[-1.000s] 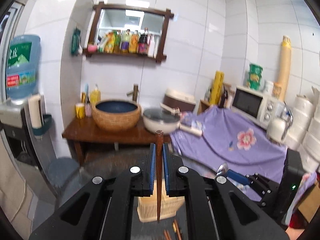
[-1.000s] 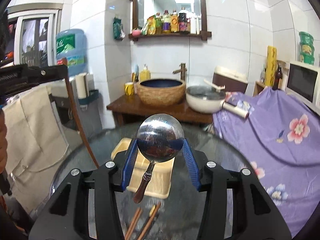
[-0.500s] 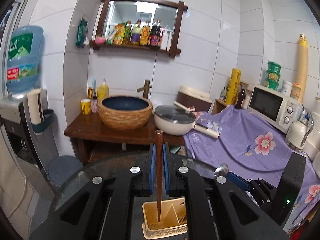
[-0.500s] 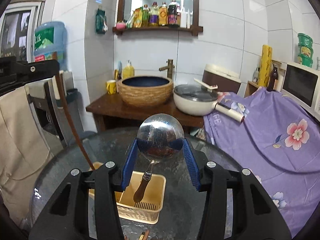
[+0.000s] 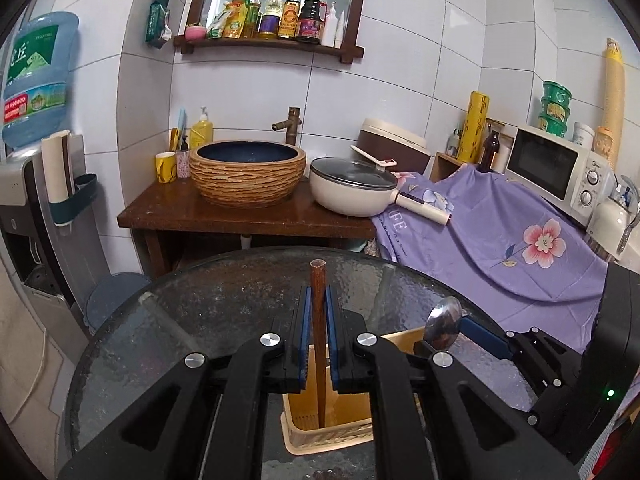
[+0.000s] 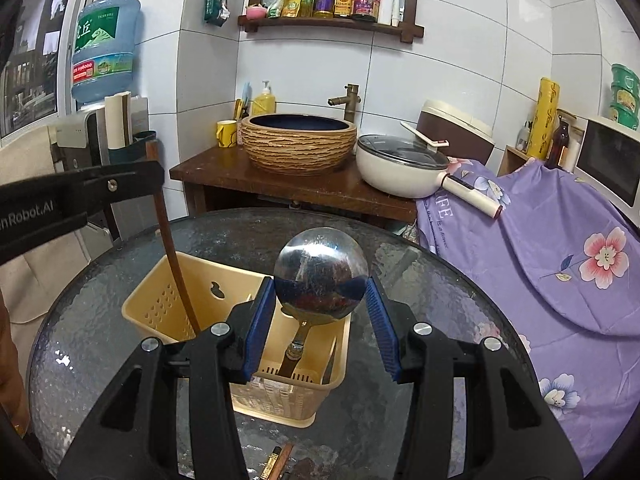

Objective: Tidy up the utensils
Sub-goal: 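Open the left tool dropping the chopstick in the basket while the right tool releases the ladle, then grasp another wooden chopstick with the left tool while the right tool grasps a black chopstick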

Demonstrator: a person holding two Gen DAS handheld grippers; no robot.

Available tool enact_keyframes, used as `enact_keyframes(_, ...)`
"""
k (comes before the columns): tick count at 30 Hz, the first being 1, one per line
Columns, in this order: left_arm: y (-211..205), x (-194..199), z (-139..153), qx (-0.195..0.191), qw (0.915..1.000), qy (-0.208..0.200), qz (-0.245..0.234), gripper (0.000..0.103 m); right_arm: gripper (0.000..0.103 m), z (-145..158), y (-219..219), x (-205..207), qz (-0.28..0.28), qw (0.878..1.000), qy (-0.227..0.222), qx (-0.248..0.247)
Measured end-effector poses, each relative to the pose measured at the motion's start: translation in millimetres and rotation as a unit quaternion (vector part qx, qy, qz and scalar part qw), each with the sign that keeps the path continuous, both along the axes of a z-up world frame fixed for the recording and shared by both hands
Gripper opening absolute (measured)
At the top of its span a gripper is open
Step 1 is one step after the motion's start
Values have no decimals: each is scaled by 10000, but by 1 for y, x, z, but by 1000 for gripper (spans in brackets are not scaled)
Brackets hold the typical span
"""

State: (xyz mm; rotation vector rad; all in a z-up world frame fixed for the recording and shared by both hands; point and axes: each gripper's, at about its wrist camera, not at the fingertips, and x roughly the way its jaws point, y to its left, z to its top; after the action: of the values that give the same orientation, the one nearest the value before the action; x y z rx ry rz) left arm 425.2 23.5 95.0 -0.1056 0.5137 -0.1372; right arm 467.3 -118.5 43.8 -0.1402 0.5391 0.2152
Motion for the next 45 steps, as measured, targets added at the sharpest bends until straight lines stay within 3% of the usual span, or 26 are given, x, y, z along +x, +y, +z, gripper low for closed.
enact_keyframes(8,-2,2,2,-22,10000,67,-21,8,48,-6,-1,-1,4,9999,-112,-13)
enact_keyframes(10,-1,1,3,-32,10000,50,-24,13,57,-6,-1,-2,11,9998,-173,-27)
enact_keyframes(12,-1,-2,5,-55,10000,-3,-25,31,60,-6,-2,-4,-2,9997,-246,-58)
enact_keyframes(16,0,-16,11,-138,9997,-185,-28,55,64,-2,-6,-12,44,9995,-289,66)
enact_keyframes(20,4,-44,19,-143,9989,-454,28,83,69,9,-11,-38,61,9979,-634,97)
enact_keyframes(24,11,-78,13,-131,9991,-415,13,97,70,15,-23,-75,18,9971,-731,185)
enact_keyframes(28,13,-105,-15,330,9993,-83,134,97,70,-5,-36,-108,67,9994,-256,220)
enact_keyframes(31,17,-124,-56,628,9968,431,261,97,70,-30,-42,-124,85,9996,212,194)
enact_keyframes(35,24,-144,-103,494,9936,992,202,93,65,-73,-47,-144,-41,9958,886,241)
enact_keyframes(41,26,-162,-149,392,9862,1592,218,65,55,-119,-41,-162,-232,9873,1542,308)
enact_keyframes(45,26,-167,-159,219,9846,1729,140,56,50,-134,-34,-165,-259,9837,1745,338)
